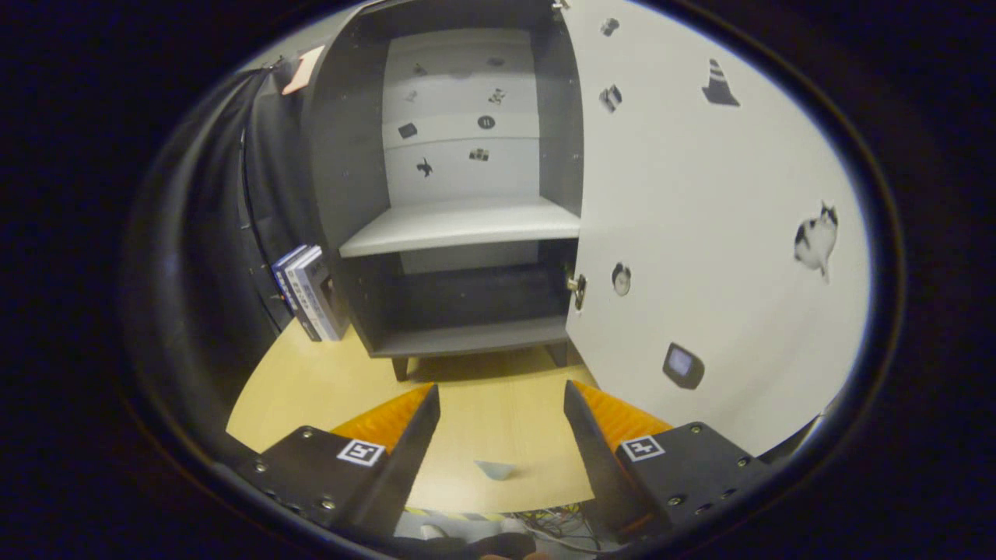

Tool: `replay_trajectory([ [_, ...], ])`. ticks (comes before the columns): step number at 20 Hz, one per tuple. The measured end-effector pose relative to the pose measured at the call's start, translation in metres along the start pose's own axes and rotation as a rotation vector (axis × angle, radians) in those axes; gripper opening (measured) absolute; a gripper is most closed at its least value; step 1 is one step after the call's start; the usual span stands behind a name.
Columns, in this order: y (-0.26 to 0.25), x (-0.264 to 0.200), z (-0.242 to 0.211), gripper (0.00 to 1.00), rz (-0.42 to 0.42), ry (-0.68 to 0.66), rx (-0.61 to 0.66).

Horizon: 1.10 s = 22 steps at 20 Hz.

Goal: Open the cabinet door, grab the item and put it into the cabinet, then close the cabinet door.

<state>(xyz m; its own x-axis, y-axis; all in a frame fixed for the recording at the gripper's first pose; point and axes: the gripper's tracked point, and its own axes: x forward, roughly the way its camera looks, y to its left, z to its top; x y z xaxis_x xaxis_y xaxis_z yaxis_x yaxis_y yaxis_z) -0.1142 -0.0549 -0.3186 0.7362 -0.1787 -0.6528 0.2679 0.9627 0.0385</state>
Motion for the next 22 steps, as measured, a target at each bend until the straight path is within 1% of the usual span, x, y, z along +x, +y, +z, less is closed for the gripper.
replay_trajectory([
  [1, 0.0, 0.007, -0.017, 1.0, -0.003, 0.046, 0.006],
  [3, 0.004, 0.023, -0.044, 1.0, 0.008, 0.112, 0.009],
  [7, 0.004, 0.048, -0.094, 1.0, -0.006, 0.198, -0.034],
  [11, 0.011, 0.069, -0.136, 1.0, 0.007, 0.265, -0.012],
  [12, 0.016, 0.074, -0.146, 1.0, 0.021, 0.278, -0.011],
  [17, 0.021, 0.1, -0.174, 1.0, 0.032, 0.288, -0.03],
  [22, 0.015, 0.133, -0.181, 1.0, -0.023, 0.263, -0.025],
])
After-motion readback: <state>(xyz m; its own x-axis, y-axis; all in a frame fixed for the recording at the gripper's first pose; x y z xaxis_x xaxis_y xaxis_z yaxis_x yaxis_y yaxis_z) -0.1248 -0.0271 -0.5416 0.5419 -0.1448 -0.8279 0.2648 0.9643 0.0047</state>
